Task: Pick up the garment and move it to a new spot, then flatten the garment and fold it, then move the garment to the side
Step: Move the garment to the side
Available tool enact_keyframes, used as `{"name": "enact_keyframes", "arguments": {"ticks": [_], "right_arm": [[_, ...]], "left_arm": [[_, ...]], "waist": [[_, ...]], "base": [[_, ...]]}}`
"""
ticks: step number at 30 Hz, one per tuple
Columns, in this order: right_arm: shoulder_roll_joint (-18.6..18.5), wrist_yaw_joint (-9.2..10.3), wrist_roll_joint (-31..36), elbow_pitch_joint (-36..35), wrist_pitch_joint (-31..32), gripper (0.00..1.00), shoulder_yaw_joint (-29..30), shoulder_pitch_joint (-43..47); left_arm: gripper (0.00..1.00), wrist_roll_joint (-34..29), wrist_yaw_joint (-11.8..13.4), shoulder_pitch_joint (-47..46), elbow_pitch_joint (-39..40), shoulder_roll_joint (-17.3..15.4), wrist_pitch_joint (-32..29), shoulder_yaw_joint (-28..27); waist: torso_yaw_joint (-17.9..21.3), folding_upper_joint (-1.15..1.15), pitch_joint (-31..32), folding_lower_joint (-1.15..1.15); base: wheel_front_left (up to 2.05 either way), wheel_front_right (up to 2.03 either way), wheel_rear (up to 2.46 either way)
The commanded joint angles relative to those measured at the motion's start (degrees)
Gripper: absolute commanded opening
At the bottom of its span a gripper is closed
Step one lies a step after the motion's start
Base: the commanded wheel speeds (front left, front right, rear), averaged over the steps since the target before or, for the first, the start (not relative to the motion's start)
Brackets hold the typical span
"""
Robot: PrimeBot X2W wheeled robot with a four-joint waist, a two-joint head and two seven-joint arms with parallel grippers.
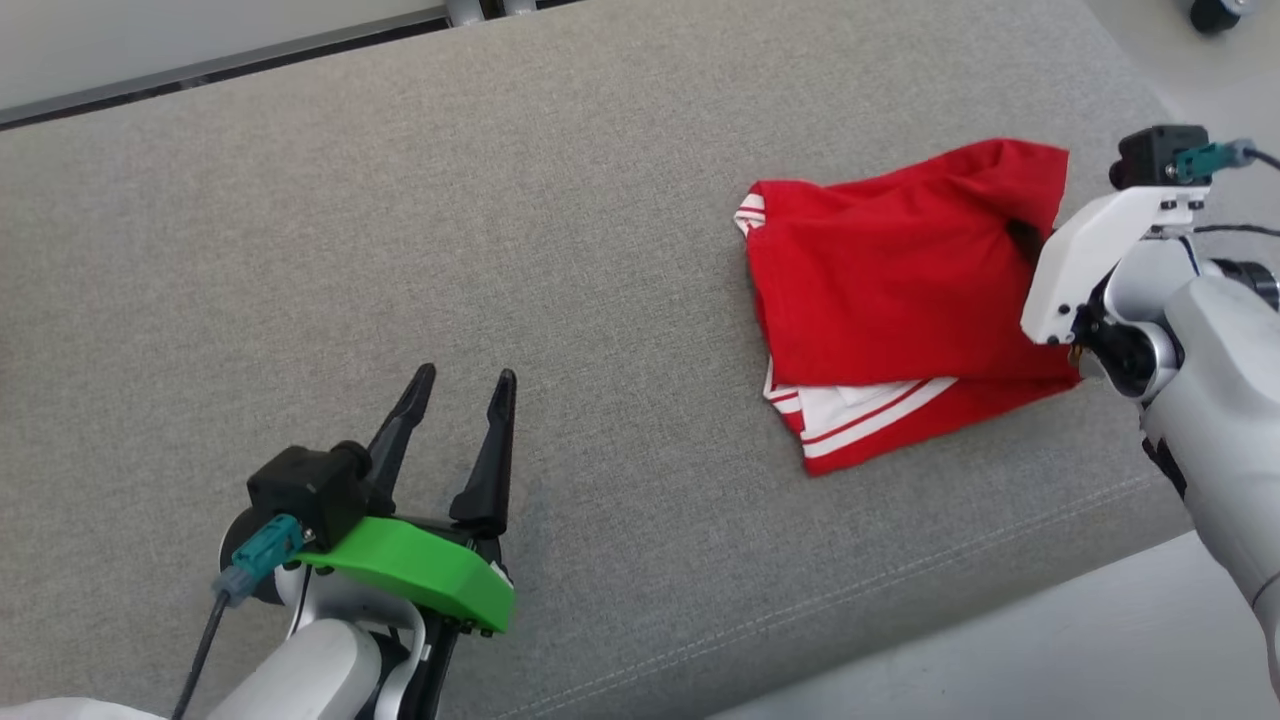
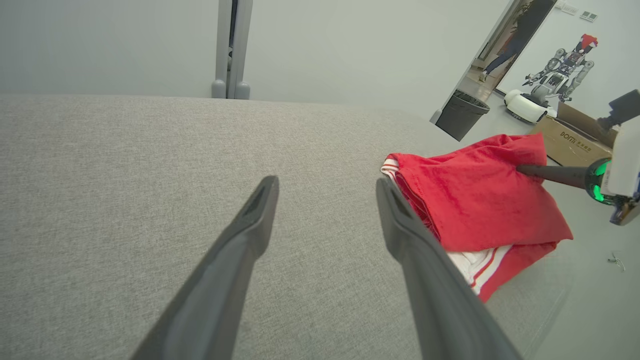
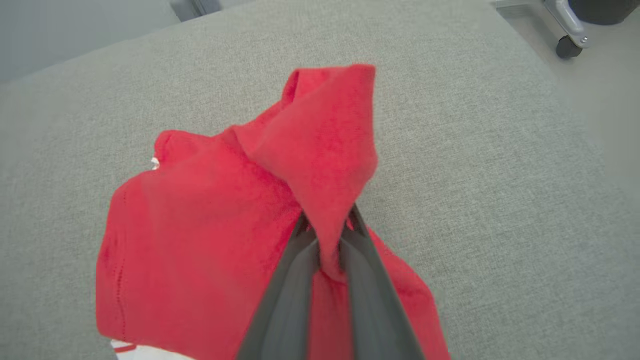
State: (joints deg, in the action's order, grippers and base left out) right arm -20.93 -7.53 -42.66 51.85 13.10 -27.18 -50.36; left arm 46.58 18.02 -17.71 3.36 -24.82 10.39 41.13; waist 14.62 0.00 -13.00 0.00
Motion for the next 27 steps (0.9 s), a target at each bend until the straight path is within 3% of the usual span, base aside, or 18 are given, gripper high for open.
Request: {"name": "enact_keyframes", "arguments": {"ticks": [1, 7, 19, 27], "right_arm": [[0.0, 0.08, 0.14, 0.69, -0.74, 0.0, 0.47, -1.82], [-1.72, 0.08, 0.64, 4.49, -1.24, 0.0, 1.95, -7.82], [-9.54, 0.08, 5.02, 12.7, -4.94, 0.0, 4.06, -17.96], [-10.84, 0.08, 8.66, 17.98, -9.11, 0.0, 4.65, -22.53]], "left_arm": [[1.0, -0.54, 0.53, -1.21, 0.44, -0.88, -0.2, -0.51], [1.0, -1.73, 1.54, -3.13, 3.42, -2.86, -1.3, -1.49], [1.0, -5.5, 4.14, -7.49, 11.71, -6.9, -5.12, -1.8], [1.0, -7.64, 5.31, -9.65, 15.8, -8.02, -7.5, -1.0]], "waist": [[-0.29, 0.0, -1.78, 0.0], [-1.59, 0.0, -5.53, 0.0], [-3.49, 0.0, -14.08, 0.0], [-4.3, 0.0, -17.63, 0.0]], "base": [[0.0, 0.0, 0.0], [0.0, 0.0, 0.0], [0.0, 0.0, 0.0], [0.0, 0.0, 0.0]]}}
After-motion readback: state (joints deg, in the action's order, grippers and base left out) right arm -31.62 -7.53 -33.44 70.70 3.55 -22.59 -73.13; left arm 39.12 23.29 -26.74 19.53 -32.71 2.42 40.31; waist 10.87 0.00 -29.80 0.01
